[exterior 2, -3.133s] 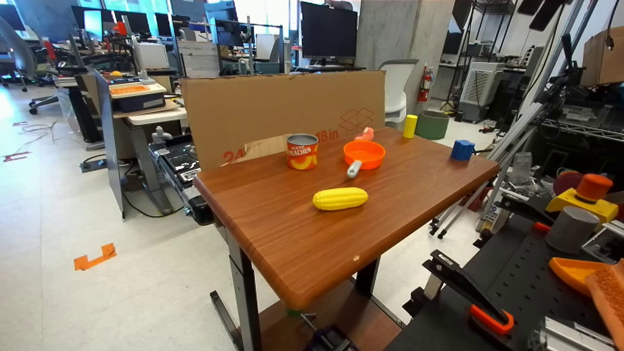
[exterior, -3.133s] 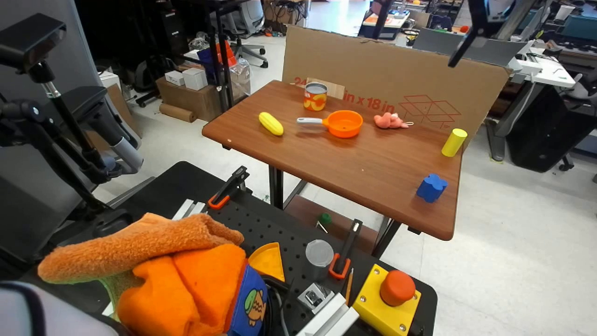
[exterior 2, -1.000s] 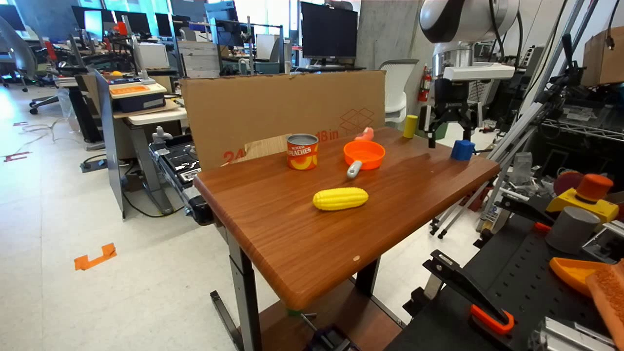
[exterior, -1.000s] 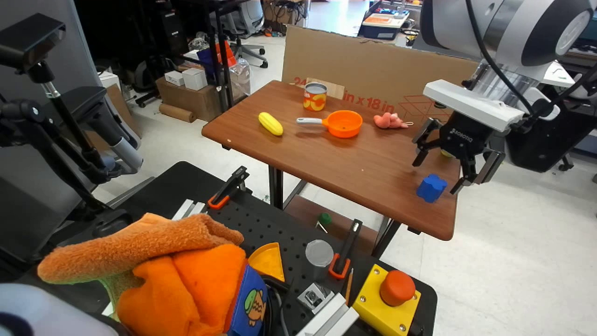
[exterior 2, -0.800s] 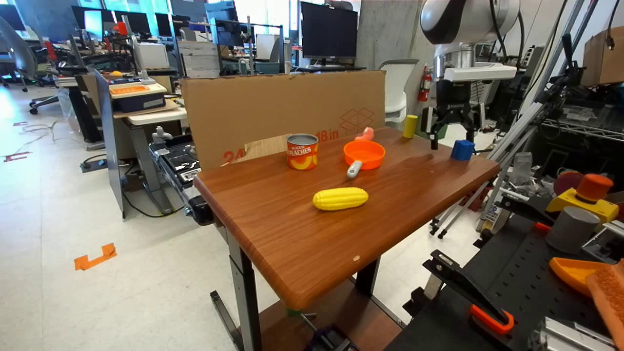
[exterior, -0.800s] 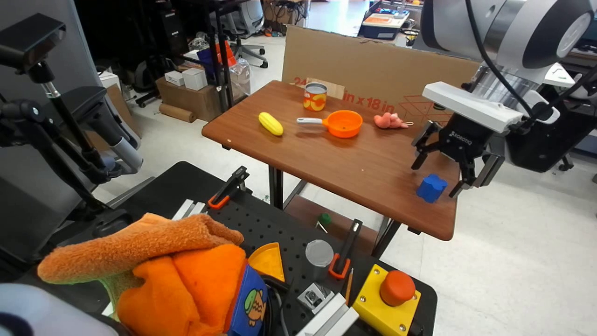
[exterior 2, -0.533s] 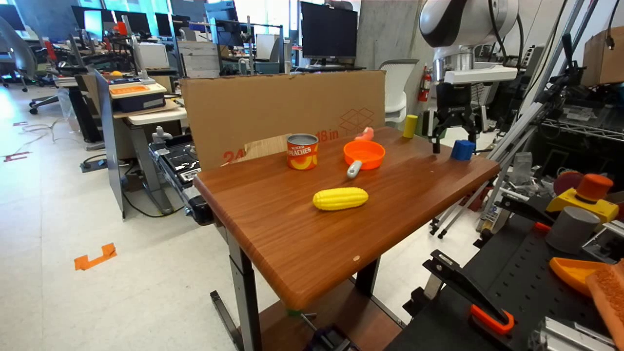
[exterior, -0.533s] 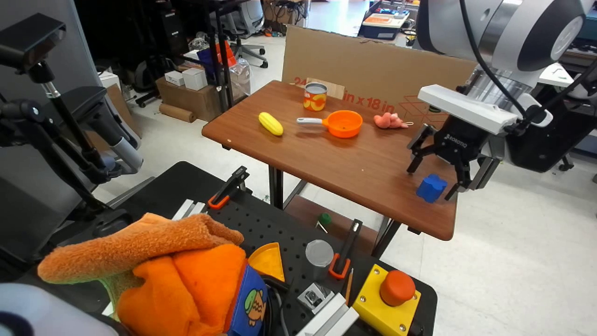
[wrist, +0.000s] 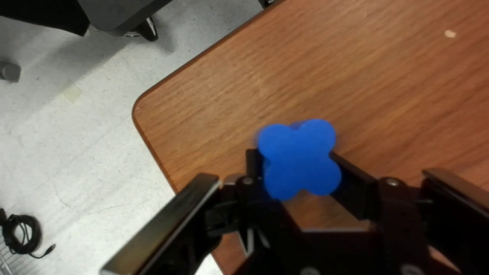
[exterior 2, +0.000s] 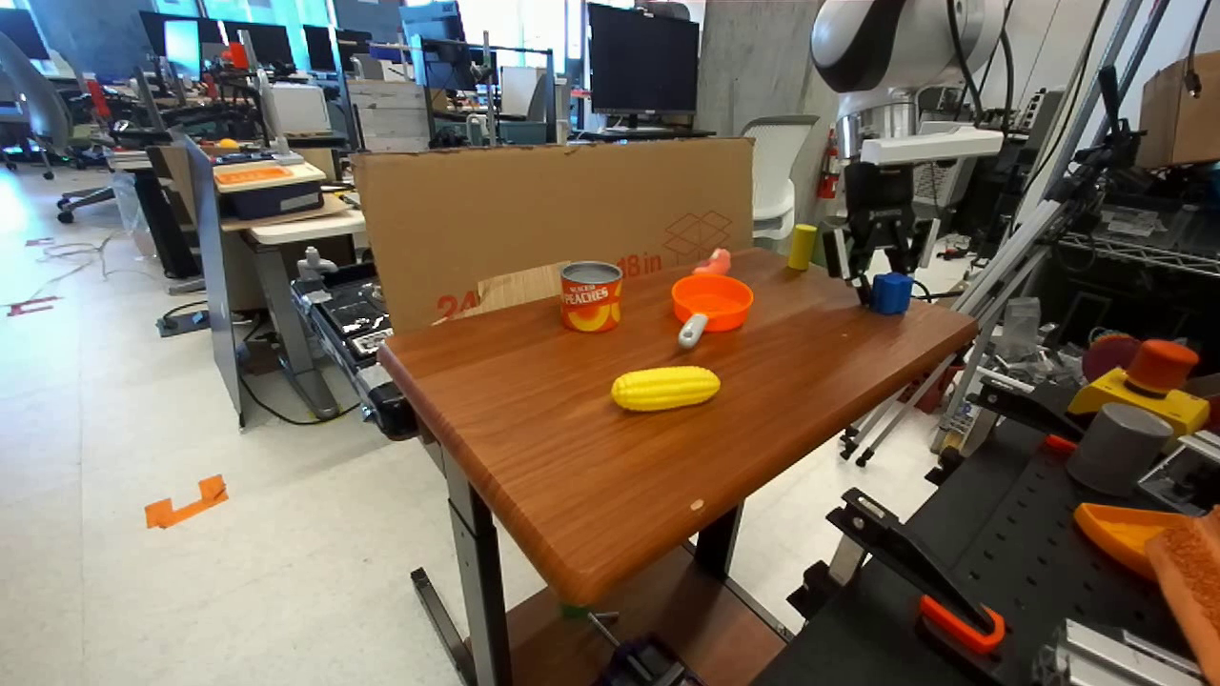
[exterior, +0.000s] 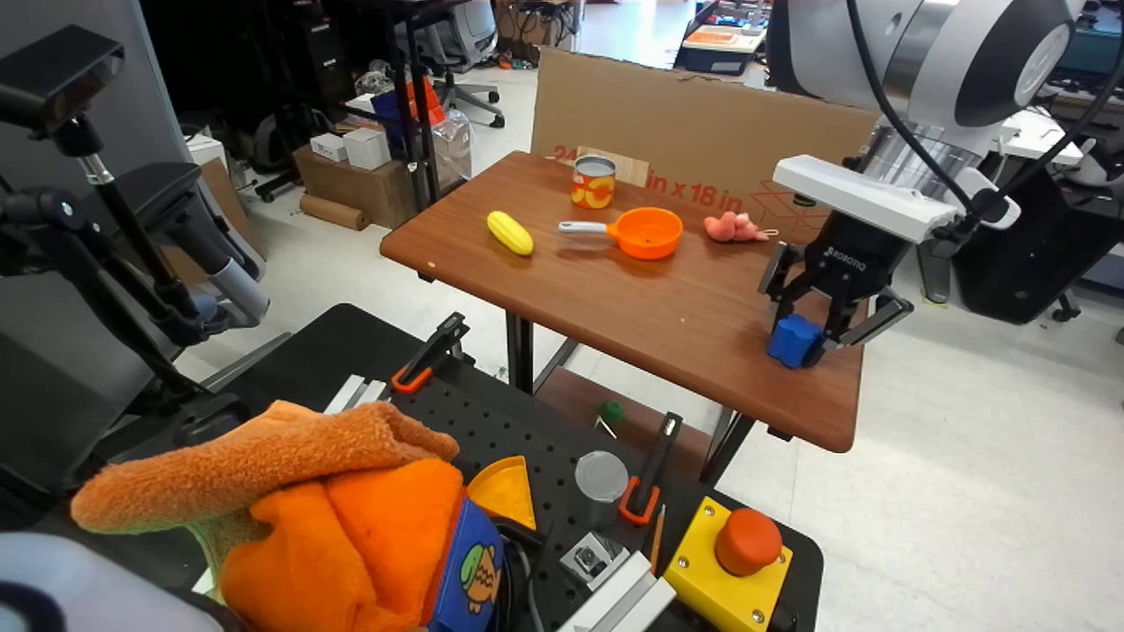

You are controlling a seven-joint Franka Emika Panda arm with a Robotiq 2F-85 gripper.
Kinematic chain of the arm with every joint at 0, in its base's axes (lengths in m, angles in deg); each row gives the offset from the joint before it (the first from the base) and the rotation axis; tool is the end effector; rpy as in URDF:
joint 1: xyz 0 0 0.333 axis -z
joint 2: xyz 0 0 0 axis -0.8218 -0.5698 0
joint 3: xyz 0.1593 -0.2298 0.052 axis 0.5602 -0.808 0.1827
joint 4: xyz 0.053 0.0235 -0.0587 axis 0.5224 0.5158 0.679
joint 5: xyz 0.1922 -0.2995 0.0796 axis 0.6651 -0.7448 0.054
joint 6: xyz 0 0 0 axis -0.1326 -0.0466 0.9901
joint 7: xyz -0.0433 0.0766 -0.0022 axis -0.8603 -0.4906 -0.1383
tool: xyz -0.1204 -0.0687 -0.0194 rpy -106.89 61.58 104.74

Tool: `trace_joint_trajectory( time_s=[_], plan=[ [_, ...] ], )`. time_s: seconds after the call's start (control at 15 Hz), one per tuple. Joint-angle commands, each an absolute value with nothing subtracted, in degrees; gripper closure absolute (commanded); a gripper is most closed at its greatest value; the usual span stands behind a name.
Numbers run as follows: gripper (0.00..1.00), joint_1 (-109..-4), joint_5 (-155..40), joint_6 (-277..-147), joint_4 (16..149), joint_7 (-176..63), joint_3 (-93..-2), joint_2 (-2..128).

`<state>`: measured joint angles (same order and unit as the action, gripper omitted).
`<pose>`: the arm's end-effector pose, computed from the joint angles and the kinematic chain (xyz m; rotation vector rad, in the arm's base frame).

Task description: Move the blue block to the left

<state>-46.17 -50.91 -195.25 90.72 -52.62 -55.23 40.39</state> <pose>0.5307 -0.1957 0.1266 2.9366 -0.7983 -0.5883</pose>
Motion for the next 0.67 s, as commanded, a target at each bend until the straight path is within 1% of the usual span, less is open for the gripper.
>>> trace_joint_trajectory(
  time_s=[0.0,0.33,0.6],
  plan=[
    [0.81,-45.9,-51.7,-193.1,90.8,-51.8,-54.7,41.5],
    [0.81,-47.4,-51.6,-195.0,92.9,-53.1,-52.7,43.2],
    [0.81,-49.9,-52.2,-201.4,97.9,-55.8,-49.9,45.3]
  ],
)
